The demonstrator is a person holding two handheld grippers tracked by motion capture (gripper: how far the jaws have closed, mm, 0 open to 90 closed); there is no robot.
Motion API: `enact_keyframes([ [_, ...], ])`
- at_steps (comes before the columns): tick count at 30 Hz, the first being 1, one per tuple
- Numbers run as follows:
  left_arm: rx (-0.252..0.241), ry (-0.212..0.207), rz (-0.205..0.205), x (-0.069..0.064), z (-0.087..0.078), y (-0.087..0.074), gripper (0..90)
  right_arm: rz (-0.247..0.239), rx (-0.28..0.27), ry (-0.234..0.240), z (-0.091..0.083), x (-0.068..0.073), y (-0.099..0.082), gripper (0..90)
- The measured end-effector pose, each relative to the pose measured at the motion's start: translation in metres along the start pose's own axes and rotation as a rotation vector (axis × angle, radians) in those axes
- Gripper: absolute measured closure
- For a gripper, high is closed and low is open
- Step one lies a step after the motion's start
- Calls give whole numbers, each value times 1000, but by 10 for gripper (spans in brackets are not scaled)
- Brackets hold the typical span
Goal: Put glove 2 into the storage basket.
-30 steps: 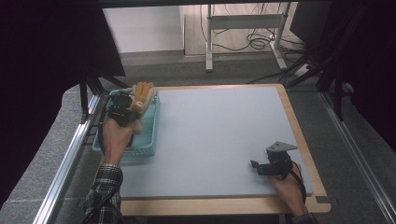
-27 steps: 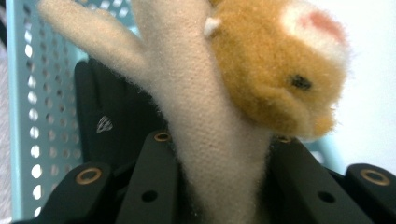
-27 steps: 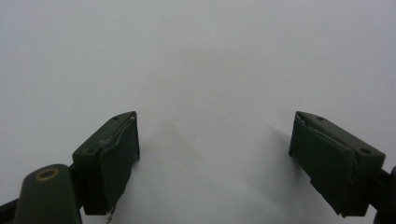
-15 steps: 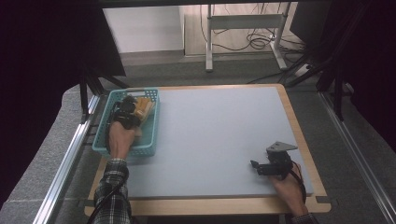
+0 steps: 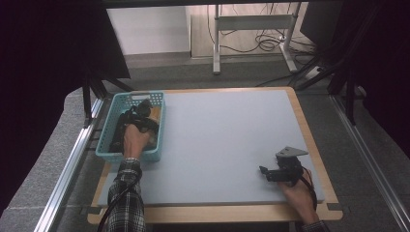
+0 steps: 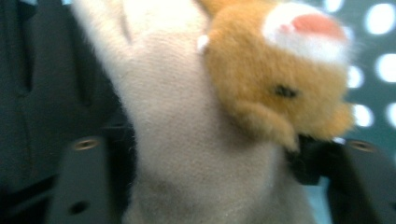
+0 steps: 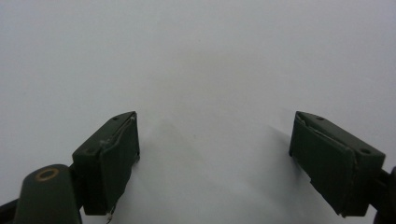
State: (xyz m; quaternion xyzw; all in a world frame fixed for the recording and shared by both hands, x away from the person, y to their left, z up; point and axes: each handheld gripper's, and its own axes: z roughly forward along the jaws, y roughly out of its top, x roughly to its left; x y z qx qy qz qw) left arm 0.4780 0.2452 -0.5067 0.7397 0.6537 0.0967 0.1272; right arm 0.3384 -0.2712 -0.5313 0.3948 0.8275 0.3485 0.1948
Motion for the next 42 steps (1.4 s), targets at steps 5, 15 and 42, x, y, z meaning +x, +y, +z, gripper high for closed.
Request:
enact_keyframes([
  [5, -37, -109, -18, 10, -14, -5, 91, 0, 0, 1, 0, 0, 0, 155],
  [15, -159, -63, 42, 23, -60, -15, 395, 0, 0, 1, 0, 0, 0, 155],
  [42, -148, 15, 12, 20, -25, -13, 692, -1, 0, 0, 0, 0, 0, 155],
])
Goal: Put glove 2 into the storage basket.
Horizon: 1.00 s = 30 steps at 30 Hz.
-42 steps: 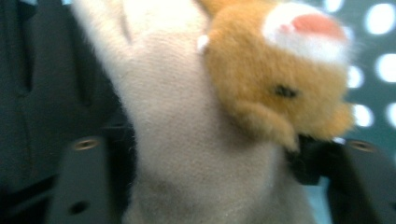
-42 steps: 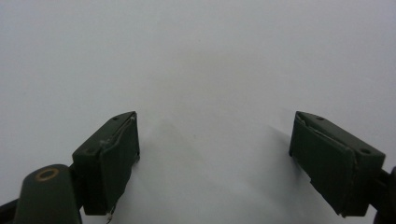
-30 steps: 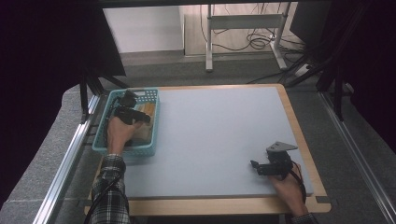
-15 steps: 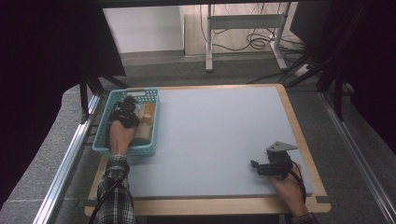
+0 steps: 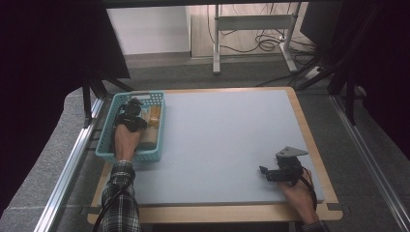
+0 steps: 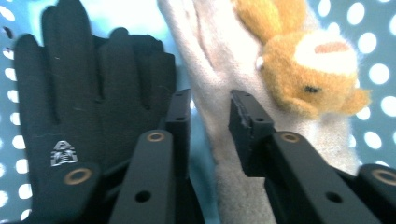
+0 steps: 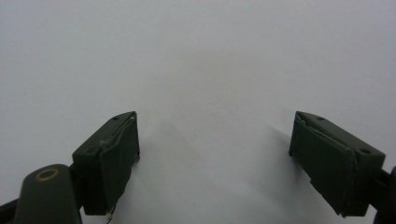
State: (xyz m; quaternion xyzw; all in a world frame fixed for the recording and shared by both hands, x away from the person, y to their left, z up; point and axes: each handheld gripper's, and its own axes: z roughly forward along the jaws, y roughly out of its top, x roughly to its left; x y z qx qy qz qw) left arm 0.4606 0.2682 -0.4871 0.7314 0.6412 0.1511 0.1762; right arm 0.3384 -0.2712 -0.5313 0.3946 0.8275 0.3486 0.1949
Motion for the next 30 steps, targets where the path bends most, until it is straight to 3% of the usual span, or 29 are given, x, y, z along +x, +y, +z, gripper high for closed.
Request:
enact_keyframes([
  [10, -46, 8, -16, 9, -14, -2, 529, 0, 0, 0, 0, 0, 0, 155],
  [16, -58, -21, -35, 19, -19, -6, 456, 0, 0, 0, 0, 0, 0, 155],
  [22, -90, -48, -76, 28, -26, -11, 381, 0, 0, 0, 0, 0, 0, 155],
  [30, -143, -99, -98, 34, -34, -19, 258, 0, 0, 0, 0, 0, 0, 155],
])
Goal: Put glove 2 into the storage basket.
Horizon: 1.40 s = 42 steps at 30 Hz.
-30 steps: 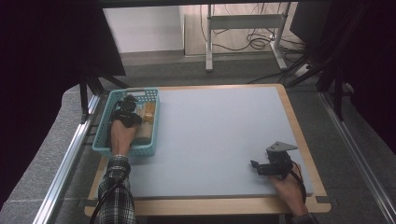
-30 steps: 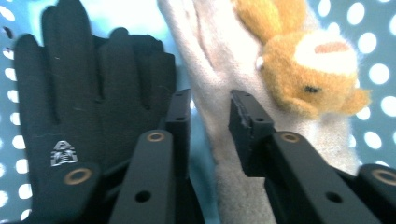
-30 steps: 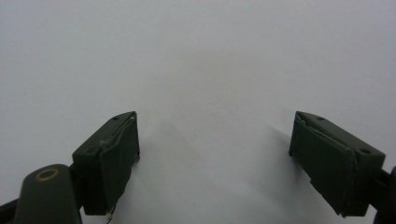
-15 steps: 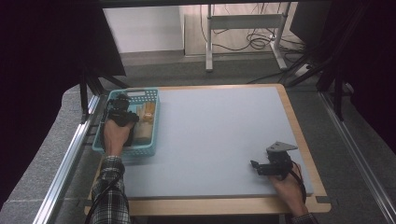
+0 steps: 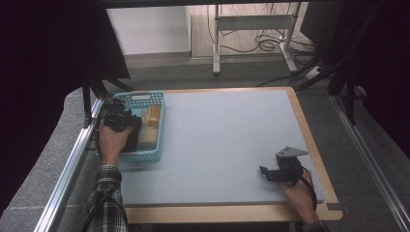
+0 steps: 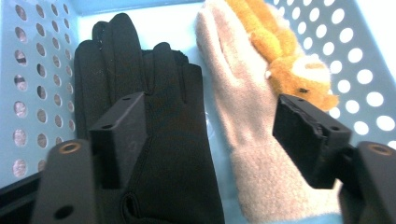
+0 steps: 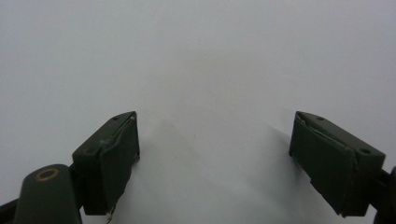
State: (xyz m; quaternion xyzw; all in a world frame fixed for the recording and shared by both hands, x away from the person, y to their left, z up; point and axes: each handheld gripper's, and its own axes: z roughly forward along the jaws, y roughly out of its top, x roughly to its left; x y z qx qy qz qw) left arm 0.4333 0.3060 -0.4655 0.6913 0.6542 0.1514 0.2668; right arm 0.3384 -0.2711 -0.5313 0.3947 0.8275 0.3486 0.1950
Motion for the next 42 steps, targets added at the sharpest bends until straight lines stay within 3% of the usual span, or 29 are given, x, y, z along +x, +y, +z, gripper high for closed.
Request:
enact_keyframes([
  [11, -86, -105, 6, -5, -12, -7, 105, -1, 0, -1, 0, 0, 0, 155],
  [22, -164, -199, 87, -33, -30, -10, 46, -1, 1, -1, 0, 0, 0, 155],
  [29, -191, -252, 160, -61, -37, -15, 21, 0, 1, -2, 0, 0, 0, 155],
  [42, -230, -346, 334, -130, -41, -39, 0, 0, 1, -2, 0, 0, 0, 155],
])
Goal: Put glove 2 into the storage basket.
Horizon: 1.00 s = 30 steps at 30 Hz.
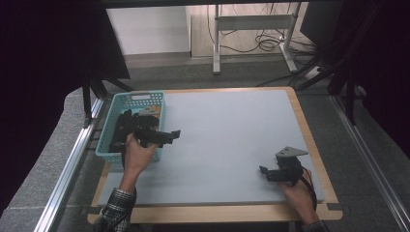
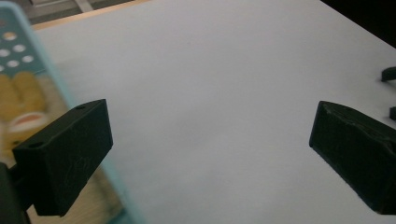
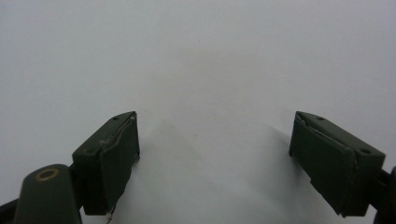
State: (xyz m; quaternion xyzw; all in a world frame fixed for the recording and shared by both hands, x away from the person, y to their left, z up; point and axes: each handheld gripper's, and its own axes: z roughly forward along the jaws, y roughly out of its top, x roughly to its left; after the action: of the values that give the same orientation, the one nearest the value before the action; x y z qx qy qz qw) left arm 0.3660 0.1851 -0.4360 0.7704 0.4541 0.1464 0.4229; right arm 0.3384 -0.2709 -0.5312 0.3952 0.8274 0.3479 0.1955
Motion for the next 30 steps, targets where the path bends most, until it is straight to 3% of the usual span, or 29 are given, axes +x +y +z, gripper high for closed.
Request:
enact_keyframes([
  [8, -4, -42, 83, -31, 10, -5, 0, 0, -1, 0, 0, 0, 0, 155],
  [18, -4, -74, 123, -56, 27, -24, 0, -1, -1, 0, 0, 0, 0, 155],
  [23, 20, -86, 165, -68, 39, -39, 0, -2, 0, 0, 0, 0, 0, 155],
  [30, 67, -92, 192, -79, 64, -65, 0, -1, -1, 0, 0, 0, 0, 155],
])
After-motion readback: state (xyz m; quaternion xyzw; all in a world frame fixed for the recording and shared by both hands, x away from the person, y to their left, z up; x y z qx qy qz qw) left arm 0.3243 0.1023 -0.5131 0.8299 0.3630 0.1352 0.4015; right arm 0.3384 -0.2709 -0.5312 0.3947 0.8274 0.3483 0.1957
